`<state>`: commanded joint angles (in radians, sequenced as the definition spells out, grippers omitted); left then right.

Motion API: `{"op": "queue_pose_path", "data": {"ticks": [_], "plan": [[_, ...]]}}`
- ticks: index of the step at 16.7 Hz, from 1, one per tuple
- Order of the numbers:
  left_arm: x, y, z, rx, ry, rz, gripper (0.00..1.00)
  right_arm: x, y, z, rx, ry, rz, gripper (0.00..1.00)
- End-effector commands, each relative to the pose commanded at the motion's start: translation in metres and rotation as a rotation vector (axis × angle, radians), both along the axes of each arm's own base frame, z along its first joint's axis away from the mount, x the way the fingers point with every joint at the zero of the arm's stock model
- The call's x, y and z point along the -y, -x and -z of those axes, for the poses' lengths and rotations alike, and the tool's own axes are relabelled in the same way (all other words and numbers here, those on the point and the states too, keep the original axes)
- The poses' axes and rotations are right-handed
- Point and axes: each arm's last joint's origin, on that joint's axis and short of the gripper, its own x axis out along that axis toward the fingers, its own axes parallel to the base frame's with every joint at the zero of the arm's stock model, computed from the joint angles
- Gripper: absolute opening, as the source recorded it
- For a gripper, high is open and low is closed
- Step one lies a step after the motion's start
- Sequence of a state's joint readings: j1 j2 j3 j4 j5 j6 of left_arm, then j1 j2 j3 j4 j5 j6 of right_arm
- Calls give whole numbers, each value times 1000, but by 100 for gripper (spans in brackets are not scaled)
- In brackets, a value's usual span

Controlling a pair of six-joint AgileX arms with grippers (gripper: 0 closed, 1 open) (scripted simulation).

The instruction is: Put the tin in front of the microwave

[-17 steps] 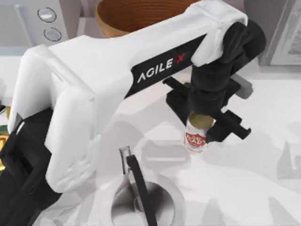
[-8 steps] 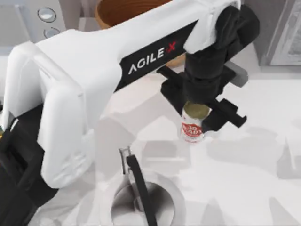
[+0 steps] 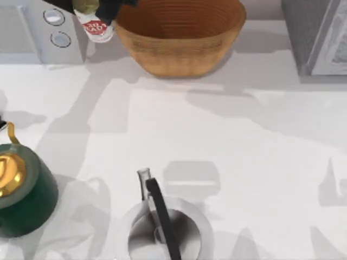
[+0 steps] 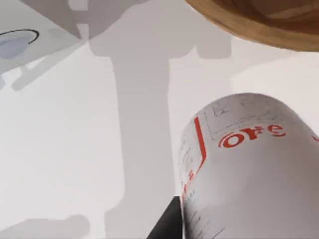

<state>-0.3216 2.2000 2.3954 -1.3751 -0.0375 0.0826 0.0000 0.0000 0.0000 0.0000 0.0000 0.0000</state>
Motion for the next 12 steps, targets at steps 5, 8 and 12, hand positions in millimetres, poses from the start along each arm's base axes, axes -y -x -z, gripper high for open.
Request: {"op": "queue_pose_path", "data": {"ticks": [5,8,12], "plan": [[-185,-9,-10,28,-40,-297,0,0,0,0,0,0,0,100],[-268,2,22,-82,-60,-406,0,0,0,0,0,0,0,100],[-317,10,89,-301,-36,-418,0,0,0,0,0,0,0,100]]}}
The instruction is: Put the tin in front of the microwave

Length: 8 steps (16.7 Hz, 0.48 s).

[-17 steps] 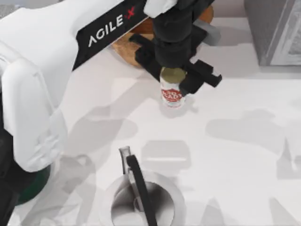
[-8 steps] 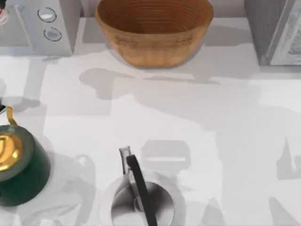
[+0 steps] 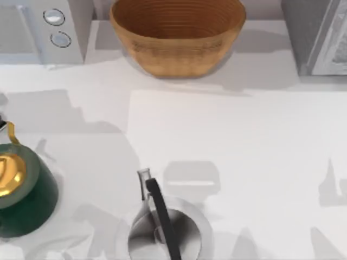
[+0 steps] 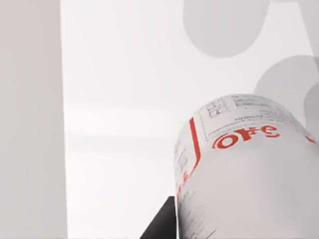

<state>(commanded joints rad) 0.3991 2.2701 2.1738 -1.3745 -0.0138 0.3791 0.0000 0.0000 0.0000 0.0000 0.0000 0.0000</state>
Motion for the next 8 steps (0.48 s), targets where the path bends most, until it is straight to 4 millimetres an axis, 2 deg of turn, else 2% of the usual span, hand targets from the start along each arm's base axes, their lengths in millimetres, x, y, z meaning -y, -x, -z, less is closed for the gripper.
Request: {"op": "queue_pose_path", "data": {"ticks": [2,3,8], "plan": [[3,-3,25,-68,39,31,0,0,0,0,0,0,0,100],[7,-5,32,-83,49,47,0,0,0,0,0,0,0,100],[7,-6,34,-87,50,50,0,0,0,0,0,0,0,100]]}}
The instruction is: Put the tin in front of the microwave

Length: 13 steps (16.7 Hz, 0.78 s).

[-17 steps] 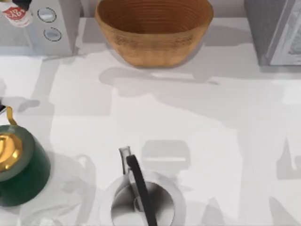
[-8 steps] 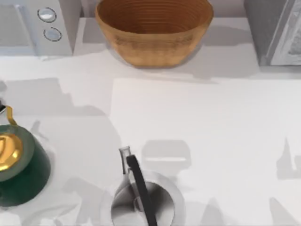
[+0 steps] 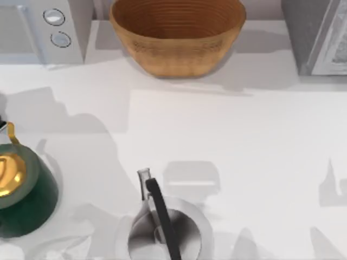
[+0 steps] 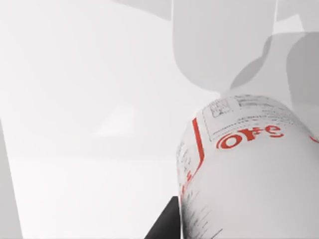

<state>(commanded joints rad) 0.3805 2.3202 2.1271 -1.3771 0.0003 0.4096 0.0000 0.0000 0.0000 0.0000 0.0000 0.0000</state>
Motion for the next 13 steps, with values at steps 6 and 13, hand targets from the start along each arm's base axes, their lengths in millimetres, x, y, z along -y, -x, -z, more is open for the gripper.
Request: {"op": "queue_pose_path", "data": {"ticks": [6,13], "plan": [[1,2,3,-14,-14,1,0,0,0,0,0,0,0,100],[1,0,8,1,2,2,0,0,0,0,0,0,0,100]]}}
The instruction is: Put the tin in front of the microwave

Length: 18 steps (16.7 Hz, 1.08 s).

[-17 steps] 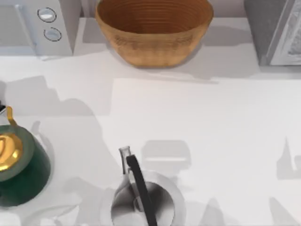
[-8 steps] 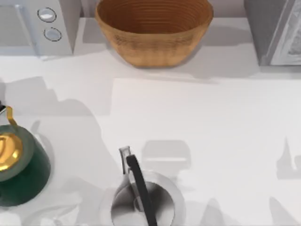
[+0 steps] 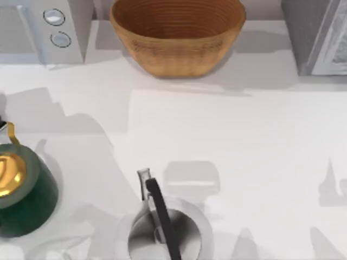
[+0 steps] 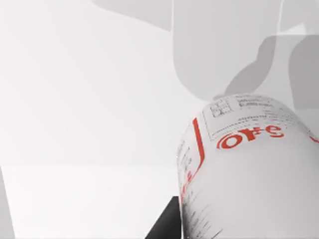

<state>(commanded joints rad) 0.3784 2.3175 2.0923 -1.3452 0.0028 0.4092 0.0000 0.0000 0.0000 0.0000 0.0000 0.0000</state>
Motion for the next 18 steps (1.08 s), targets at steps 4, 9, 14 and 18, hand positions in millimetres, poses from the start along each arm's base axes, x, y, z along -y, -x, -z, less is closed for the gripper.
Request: {"op": "queue_pose_path", "data": {"ticks": [4,9,14,18], "plan": [[0,0,0,0,0,0,8,0,0,0,0,0,0,100],[0,0,0,0,0,0,45,0,0,0,0,0,0,100],[0,0,0,0,0,0,83,0,0,0,0,0,0,100],[0,0,0,0,0,0,100,0,0,0,0,0,0,100]]}}
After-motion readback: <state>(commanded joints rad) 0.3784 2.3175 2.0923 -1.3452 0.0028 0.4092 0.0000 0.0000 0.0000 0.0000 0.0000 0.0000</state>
